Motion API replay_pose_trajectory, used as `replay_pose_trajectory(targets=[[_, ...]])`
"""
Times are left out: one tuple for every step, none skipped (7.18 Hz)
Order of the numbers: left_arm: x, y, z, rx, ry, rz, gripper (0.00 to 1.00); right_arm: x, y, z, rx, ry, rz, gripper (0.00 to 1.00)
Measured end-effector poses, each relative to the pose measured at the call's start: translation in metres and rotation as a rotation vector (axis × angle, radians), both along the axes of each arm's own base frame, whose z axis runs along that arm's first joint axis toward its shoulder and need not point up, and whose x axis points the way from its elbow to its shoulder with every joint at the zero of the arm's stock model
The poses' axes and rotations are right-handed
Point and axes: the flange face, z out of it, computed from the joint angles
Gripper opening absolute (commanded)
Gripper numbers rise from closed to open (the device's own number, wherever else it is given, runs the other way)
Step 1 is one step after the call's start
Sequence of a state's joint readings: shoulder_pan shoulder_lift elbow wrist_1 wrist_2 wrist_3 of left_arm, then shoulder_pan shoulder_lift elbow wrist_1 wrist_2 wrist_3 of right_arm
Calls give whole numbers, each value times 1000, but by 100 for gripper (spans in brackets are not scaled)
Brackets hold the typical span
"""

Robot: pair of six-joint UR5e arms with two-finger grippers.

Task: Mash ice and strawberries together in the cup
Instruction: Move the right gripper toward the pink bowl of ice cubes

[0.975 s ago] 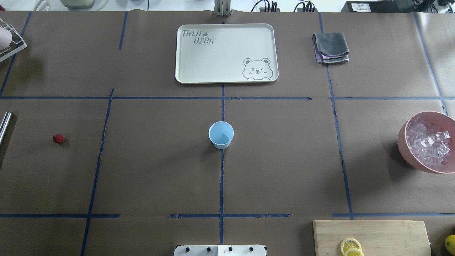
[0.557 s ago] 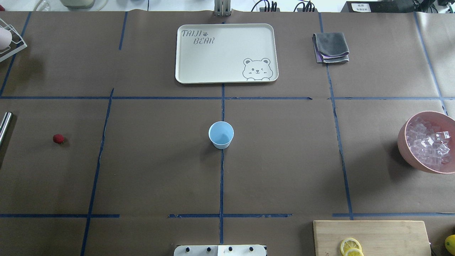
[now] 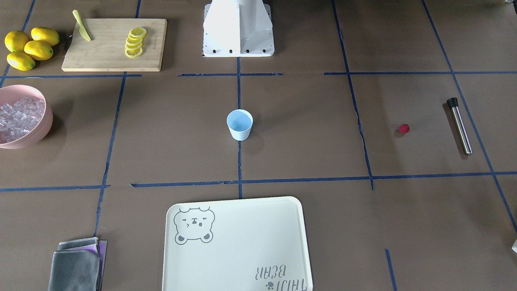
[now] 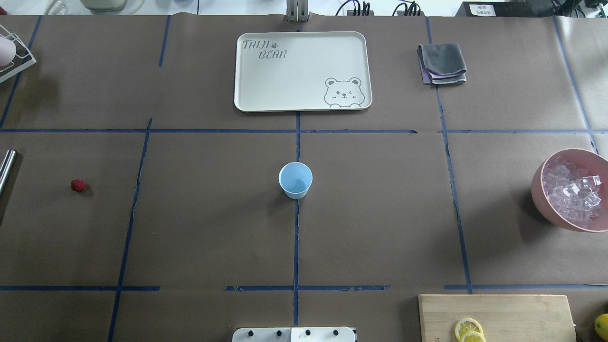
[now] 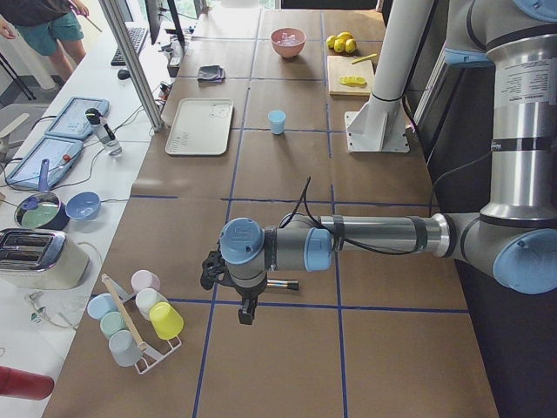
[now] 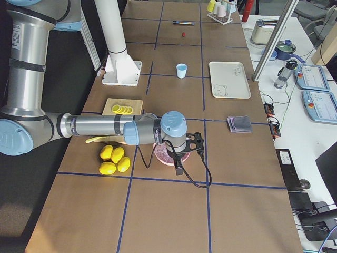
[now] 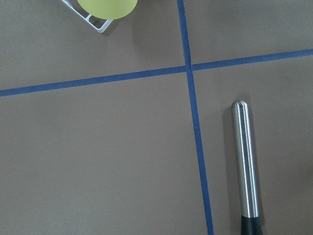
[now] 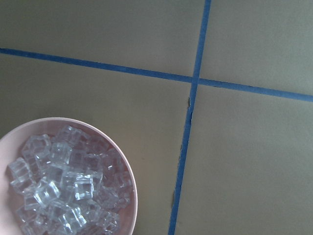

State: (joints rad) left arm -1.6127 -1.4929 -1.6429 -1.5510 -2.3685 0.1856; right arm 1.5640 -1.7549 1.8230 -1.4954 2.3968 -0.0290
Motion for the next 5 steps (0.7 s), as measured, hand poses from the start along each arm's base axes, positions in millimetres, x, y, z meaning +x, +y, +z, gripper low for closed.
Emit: replay_pose_trajectory(targets=[[0,0,1,-2,0,1,100,-9,-7,-11,-35,-22,31,99],[1,1,2,-3,0,2,100,-24,-13,-23,-80,-30,64,99],[1,2,2,-5,1,2,100,-44,-17,-39,-112,-30,100,100],[1,2,3,-6,1,2,100,-67,-19,-52,-121,-33,133,99],[1,3,3,-6,2,2,100,-90,-18,-61,-126,-44,164,99]])
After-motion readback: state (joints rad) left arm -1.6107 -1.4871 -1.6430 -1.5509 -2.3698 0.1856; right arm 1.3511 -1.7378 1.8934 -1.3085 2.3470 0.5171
